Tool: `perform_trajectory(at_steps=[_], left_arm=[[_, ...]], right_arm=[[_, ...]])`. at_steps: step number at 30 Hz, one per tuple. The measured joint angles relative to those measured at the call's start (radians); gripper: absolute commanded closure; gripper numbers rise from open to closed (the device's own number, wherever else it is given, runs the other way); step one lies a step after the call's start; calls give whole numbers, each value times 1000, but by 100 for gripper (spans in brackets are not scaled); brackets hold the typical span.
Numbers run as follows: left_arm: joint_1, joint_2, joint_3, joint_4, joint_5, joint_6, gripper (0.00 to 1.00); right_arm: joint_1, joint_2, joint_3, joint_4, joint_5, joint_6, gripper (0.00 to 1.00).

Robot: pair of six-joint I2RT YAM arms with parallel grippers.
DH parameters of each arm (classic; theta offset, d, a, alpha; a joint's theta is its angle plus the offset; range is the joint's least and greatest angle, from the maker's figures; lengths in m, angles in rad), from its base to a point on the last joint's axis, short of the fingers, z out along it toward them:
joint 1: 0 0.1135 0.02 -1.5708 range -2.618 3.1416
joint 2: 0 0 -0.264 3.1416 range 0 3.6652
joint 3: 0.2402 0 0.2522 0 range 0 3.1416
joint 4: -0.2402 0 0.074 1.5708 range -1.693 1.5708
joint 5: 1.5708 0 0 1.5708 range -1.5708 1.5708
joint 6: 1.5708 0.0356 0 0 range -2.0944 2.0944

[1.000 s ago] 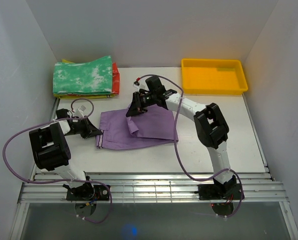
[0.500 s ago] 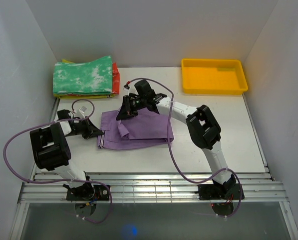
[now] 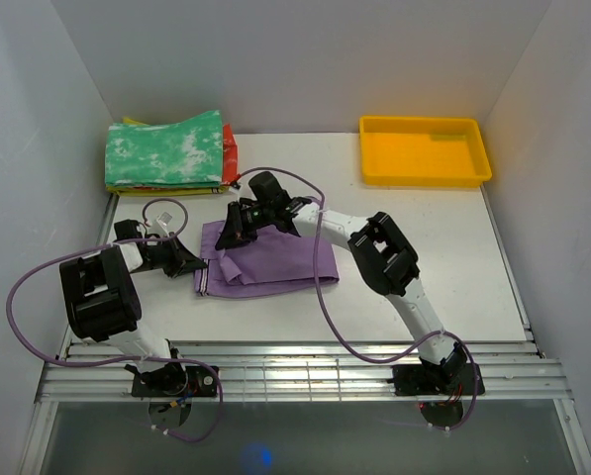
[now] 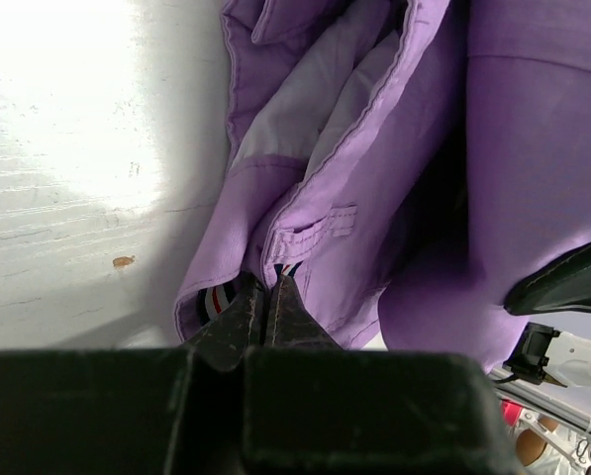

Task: Fold and stack the trousers
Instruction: Fold the trousers

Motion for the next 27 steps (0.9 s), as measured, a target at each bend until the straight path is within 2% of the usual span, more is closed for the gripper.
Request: perform_trajectory(at_steps=[26,27], left_arm=[[-5,-16,-20,23,-11,-26,100],[-5,-16,-20,23,-12,-27,96]], right_arm=[[73,75,84,47,29,105,92],[74,82,90,47,29,105,87]])
